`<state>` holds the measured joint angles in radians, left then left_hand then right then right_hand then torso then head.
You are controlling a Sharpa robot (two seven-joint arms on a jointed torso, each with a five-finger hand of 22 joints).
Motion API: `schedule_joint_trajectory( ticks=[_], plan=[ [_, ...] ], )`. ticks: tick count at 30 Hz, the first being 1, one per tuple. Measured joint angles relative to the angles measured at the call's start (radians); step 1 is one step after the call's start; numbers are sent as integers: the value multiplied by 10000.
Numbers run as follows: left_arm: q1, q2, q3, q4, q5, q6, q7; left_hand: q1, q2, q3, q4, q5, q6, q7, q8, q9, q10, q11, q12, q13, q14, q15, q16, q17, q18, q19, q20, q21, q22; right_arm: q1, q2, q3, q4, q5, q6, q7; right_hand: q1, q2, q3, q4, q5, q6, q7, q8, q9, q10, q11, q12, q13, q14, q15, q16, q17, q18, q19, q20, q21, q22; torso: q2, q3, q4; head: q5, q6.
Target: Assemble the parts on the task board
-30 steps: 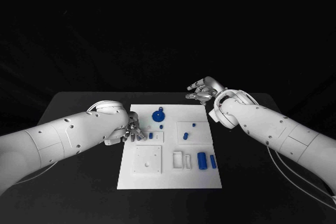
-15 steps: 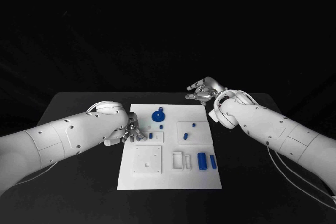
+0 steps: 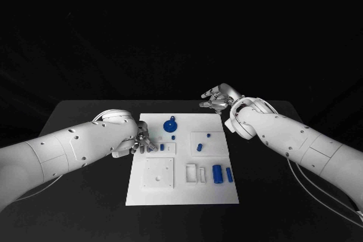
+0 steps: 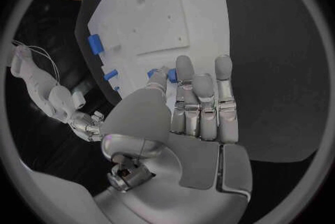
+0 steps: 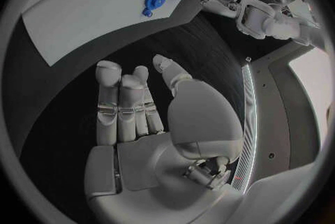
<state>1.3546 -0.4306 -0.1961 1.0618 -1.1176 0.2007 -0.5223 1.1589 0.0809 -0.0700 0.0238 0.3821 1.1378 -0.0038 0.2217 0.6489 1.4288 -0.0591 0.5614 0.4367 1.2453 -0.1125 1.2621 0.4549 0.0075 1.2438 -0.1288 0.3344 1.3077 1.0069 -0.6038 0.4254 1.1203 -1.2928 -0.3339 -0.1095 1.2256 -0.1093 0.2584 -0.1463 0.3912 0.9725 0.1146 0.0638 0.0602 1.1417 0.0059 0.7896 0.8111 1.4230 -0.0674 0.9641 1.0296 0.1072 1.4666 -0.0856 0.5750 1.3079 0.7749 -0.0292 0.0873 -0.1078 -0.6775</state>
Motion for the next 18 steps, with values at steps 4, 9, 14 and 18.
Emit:
schedule_joint_trajectory(
  ticks=[4,9,14,18],
  plan=[
    [9,-1,17,-6,25,-12,0,-72,-72,-74,74,0,0,0,-1,-13,0,0,0,-1,0,0,-38,0,0,0,0,0,-1,-2,1,0,-7,0,2,0,0,0,0,0,0,0,0,0,0,0,0,0,0,0,0,0,0,-1,0,0,0,0,0,-3,1,-15,-9],
    [40,-16,37,-5,66,-16,-17,-196,-196,-171,171,-82,0,0,-1,-27,0,0,0,-1,0,0,-38,-11,0,0,0,-38,-1,-6,7,0,-14,-1,4,0,0,0,0,0,0,0,0,0,0,0,0,0,0,0,0,0,0,-1,0,0,0,-1,-1,-2,10,-36,-17],
    [79,-25,55,-3,102,-18,-27,-280,-280,-278,277,-314,0,0,-1,-40,0,0,0,11,0,0,-38,-26,0,0,0,-38,-1,-9,16,0,-20,-1,7,0,0,0,0,0,0,0,0,0,0,0,0,0,0,0,0,0,0,-1,0,0,0,-1,-5,-6,14,-38,-17],
    [91,-25,58,-5,129,-18,-35,-399,-398,-361,361,-993,-36,35,4,-40,0,1,0,11,0,0,-38,-39,0,2,3,-38,-2,-10,24,0,-27,-1,9,0,0,0,0,0,0,0,0,0,0,0,0,0,0,0,0,0,0,0,0,0,0,-1,-7,-12,14,-38,-17]
  ],
)
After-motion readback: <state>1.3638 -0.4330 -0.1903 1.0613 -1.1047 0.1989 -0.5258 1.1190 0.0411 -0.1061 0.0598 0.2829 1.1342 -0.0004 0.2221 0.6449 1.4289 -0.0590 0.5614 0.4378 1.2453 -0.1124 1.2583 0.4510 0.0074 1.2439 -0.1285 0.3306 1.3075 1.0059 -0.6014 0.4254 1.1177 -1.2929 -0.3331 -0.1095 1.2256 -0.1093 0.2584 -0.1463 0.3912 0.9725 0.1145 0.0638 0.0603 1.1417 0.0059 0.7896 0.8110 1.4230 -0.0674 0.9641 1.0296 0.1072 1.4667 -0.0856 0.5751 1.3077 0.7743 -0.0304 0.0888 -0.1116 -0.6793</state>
